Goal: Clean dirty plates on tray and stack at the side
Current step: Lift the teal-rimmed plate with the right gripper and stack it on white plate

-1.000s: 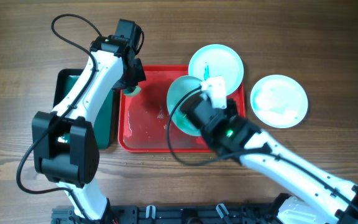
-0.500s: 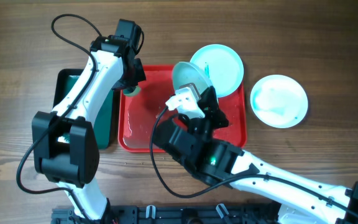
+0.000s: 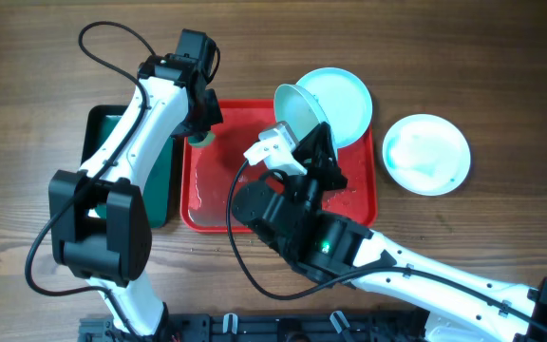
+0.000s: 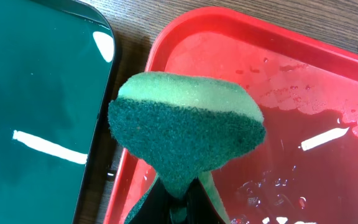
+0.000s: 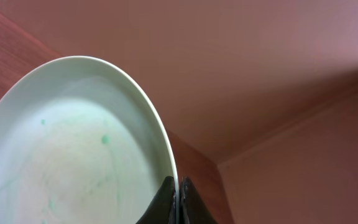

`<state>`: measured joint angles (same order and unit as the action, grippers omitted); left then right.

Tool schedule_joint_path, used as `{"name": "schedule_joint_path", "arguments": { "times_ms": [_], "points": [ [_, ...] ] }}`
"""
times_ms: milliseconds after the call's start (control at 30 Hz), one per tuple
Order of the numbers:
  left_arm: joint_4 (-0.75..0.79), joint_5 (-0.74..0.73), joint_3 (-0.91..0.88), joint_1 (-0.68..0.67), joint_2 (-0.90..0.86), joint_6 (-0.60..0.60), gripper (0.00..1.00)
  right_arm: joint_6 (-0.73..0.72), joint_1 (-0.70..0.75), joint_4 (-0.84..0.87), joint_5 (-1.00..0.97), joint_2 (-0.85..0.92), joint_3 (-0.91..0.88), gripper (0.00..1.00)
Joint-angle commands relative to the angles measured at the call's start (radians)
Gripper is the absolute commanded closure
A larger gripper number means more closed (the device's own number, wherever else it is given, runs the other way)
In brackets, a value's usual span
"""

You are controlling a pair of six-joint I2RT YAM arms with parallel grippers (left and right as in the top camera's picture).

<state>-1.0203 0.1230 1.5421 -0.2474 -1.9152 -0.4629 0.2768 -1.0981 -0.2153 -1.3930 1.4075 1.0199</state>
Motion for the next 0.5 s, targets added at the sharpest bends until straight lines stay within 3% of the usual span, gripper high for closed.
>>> {"name": "schedule_joint_path", "arguments": {
  "times_ms": [0, 233, 333, 467],
  "points": [
    [0.003, 0.009, 0.006, 0.003, -0.004, -0.021, 0.96, 0.012, -0.005, 0.006, -0.034, -0.017, 0.004, 0.96],
    [0.003, 0.009, 0.006, 0.003, -0.004, -0.021, 0.96, 0.011, -0.005, 0.006, -0.016, -0.017, 0.004, 0.96],
    [0.003, 0.009, 0.006, 0.003, -0.004, -0.021, 0.96, -0.002, -0.005, -0.032, 0.186, -0.017, 0.003, 0.96],
    [0.003, 0.009, 0.006, 0.003, -0.004, -0.021, 0.96, -0.205, -0.001, -0.198, 0.56, -0.017, 0.003, 0.96]
  ]
}}
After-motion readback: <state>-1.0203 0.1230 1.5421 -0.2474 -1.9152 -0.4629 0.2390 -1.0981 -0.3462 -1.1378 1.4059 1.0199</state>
